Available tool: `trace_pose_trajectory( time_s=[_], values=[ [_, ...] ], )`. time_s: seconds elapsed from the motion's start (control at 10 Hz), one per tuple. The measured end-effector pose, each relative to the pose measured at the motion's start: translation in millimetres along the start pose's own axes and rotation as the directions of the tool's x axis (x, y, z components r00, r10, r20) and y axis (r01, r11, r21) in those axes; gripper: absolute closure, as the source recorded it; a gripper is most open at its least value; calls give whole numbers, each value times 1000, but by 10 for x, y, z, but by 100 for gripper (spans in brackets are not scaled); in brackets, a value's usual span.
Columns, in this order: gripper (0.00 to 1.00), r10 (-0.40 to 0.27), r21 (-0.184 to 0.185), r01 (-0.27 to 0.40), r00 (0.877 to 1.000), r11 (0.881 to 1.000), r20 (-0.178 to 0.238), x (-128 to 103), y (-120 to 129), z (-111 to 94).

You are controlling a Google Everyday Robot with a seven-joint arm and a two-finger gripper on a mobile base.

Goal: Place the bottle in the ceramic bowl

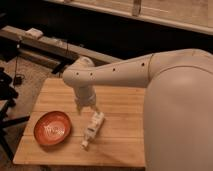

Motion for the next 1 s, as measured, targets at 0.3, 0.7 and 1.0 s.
trace_pose_trajectory(
  time_s=[0.3, 0.7, 1.0],
  values=[
    [35, 37, -32, -37, 999, 999, -9, 18, -59, 202],
    [35, 65, -93, -69, 997, 993, -45, 62, -38, 542],
    [35, 67, -106, -75, 995, 992, -71, 49, -14, 771]
  ],
)
